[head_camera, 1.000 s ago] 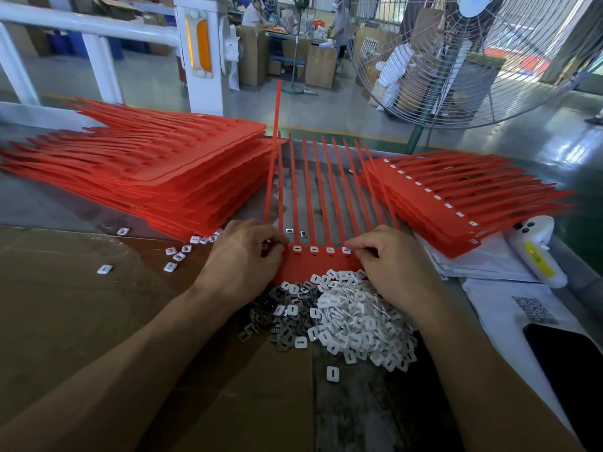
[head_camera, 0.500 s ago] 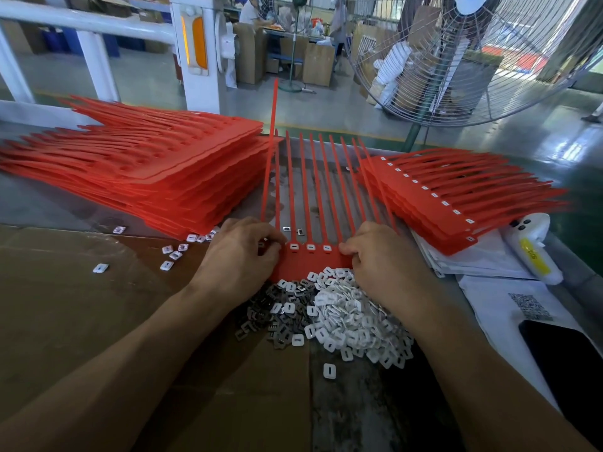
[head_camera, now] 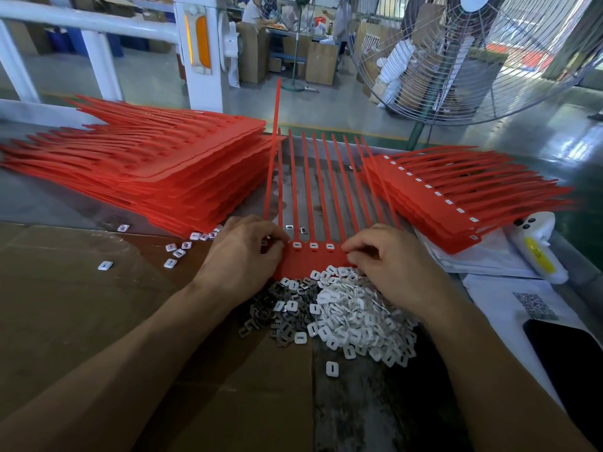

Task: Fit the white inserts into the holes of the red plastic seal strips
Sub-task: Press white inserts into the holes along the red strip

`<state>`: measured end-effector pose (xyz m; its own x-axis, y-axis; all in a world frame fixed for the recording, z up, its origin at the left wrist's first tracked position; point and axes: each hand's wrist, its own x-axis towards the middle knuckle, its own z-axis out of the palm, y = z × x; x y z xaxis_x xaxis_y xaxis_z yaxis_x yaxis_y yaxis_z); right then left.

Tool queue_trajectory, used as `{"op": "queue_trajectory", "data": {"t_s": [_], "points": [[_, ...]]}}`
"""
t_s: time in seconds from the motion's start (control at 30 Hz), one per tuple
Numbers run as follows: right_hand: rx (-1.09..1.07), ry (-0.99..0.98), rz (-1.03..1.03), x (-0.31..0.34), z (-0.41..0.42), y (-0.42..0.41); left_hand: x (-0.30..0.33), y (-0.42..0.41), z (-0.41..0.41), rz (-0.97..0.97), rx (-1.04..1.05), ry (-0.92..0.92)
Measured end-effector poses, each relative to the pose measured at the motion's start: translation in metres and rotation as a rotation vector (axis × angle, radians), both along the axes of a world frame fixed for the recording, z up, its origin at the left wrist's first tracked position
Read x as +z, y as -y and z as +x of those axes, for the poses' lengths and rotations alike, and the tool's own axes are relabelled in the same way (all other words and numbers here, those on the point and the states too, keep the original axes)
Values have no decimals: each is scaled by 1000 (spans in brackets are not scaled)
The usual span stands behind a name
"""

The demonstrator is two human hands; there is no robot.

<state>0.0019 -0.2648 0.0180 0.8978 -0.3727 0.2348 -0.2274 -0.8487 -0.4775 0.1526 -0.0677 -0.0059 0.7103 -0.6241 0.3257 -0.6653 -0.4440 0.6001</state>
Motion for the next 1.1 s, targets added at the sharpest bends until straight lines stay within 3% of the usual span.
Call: {"op": "queue_trajectory", "data": {"t_s": [0.2, 0.8, 1.1], "points": [[54, -77, 62, 2, -2, -3, 2, 0, -2, -5, 1, -4], [77, -55, 139, 5, -7, -1, 2, 0, -1, -13, -8, 7], [87, -65, 81, 4, -4, -4, 1, 0, -1, 5, -4, -5]]}}
